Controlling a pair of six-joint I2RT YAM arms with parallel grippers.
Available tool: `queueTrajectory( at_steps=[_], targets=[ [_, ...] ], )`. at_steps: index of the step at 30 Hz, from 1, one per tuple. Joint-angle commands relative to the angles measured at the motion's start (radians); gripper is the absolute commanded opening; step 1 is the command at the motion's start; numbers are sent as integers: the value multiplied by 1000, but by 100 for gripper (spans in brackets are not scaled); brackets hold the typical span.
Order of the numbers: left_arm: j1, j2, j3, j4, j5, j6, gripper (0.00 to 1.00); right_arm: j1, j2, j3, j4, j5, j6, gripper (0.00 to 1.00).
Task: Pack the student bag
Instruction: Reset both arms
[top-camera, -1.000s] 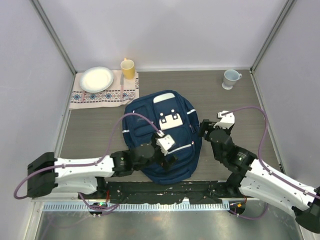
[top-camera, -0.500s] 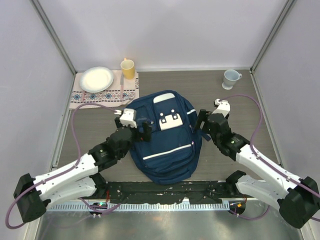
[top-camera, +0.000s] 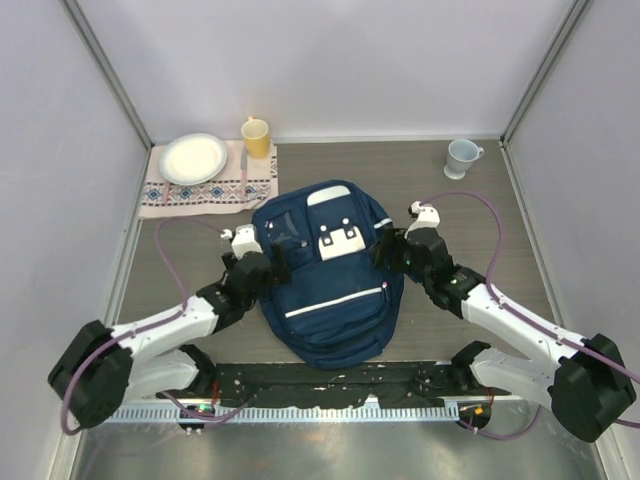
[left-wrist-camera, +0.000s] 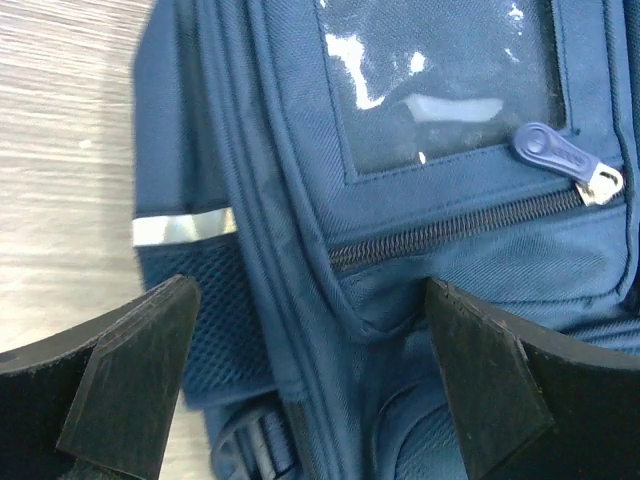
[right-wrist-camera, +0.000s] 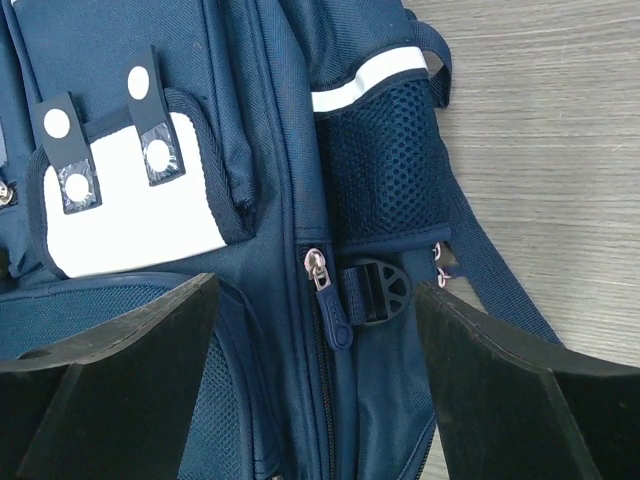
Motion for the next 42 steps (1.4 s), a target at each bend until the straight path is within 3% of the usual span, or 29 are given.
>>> queueTrajectory(
  at_steps=[1,5,9,14,20,23,25,29,36,42],
  targets=[
    [76,158,77,240,250,24,100,-4,-10,-29,73,-25,37,84],
    [92,332,205,289,354,105,100,-5,-28,-52,70,-30,54,83],
    [93,373,335,208,342,153,100,-7,-53,-52,57,51,49,83],
    [93,284,340,43,151,119,100,-61,-61,-11,5,150,31,84],
    [92,111,257,-19,11,103,100,-208,-105,-26,5,213,71,86],
    [93,71,281,-190,-211,-27,100,-373,-90,-26,-9,86,91,88],
    [93,60,294,-226,-268,-39,100,-476,-42,-11,-27,-55,97,88],
    [92,74,320,-279,-337,-15,100,-605,-39,-23,-10,-70,89,89],
    [92,124,389,-454,-517,-49,100,-619,-30,-3,4,-33,35,89],
    [92,166,406,-482,-517,-33,100,-618,-52,-50,42,108,17,90]
  ],
)
